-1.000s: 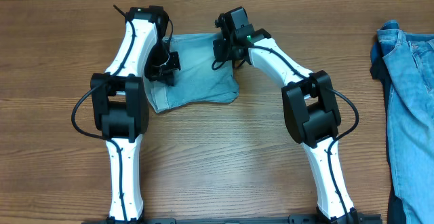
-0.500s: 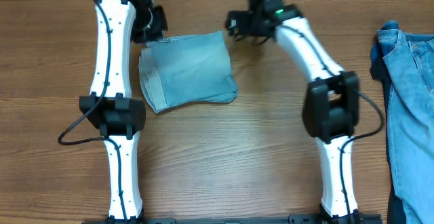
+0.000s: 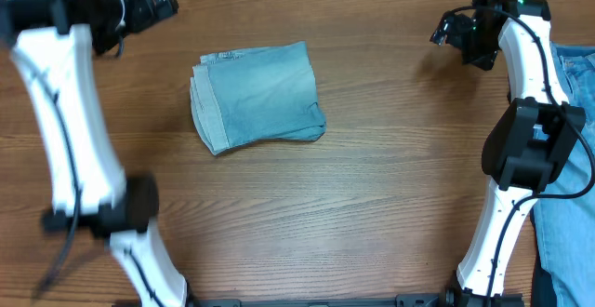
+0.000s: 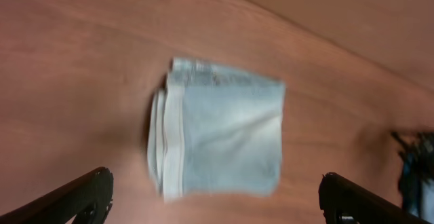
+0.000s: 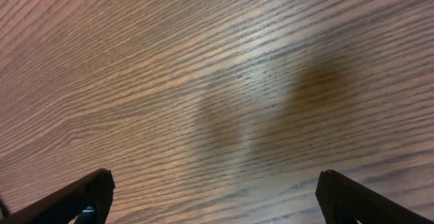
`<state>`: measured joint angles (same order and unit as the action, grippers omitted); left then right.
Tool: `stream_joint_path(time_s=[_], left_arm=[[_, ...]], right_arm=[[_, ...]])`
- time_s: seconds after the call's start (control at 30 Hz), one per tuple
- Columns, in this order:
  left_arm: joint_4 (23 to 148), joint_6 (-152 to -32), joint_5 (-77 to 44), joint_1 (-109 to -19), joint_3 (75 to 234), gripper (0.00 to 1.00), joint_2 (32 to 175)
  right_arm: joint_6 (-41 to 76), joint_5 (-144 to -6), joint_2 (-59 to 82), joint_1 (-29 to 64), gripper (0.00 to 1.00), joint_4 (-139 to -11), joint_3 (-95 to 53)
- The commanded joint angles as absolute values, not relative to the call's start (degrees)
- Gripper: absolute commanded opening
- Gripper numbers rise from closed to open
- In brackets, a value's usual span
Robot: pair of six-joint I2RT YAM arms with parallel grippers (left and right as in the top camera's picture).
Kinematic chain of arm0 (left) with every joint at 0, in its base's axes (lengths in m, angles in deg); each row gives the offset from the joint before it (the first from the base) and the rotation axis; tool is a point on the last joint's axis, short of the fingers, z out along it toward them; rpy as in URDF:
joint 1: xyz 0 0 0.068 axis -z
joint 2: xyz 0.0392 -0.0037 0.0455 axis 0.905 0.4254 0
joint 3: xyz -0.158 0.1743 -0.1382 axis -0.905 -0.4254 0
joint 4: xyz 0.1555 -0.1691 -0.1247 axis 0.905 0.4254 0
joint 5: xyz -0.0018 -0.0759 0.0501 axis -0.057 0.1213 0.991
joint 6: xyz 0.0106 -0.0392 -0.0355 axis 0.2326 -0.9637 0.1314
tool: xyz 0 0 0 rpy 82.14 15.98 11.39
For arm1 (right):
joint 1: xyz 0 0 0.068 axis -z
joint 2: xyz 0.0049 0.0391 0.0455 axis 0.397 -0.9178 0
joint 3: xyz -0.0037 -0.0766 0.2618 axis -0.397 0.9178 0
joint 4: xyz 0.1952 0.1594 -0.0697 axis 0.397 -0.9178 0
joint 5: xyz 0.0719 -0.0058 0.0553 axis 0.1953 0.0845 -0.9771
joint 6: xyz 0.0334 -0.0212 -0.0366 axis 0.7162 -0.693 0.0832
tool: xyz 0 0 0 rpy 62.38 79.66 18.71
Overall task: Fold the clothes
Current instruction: 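Retract the right arm to rest and move the left gripper to the bundle, then grasp the folded bundle's left edge with the left gripper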
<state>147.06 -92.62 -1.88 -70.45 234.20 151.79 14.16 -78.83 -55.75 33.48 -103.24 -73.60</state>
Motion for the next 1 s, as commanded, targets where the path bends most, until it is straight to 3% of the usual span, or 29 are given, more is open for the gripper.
stream_joint_path(time_s=[0.0, 0.17, 0.33, 0.67, 0.97], left_arm=[[147.92, -98.28, 9.13, -65.62, 211.56, 1.00, 132.80], [142.54, -105.34, 17.66, -65.58, 175.34, 1.00, 122.48], [113.97, -101.82, 8.50, -65.77, 155.04, 1.00, 125.50], [85.16, -94.78, -1.07, -68.55, 152.96, 1.00, 146.39], [80.12, -91.57, -7.91, -68.55, 153.13, 1.00, 146.96]], right_arm=[[14.40, -79.27, -53.17, 33.81, 1.00, -103.08, -74.65], [14.40, -79.27, -53.17, 33.81, 1.00, -103.08, -74.63], [14.40, -79.27, -53.17, 33.81, 1.00, -103.08, -74.63], [14.40, -79.27, -53.17, 33.81, 1.00, -103.08, -74.65], [14.40, -79.27, -53.17, 33.81, 1.00, -103.08, -74.65]])
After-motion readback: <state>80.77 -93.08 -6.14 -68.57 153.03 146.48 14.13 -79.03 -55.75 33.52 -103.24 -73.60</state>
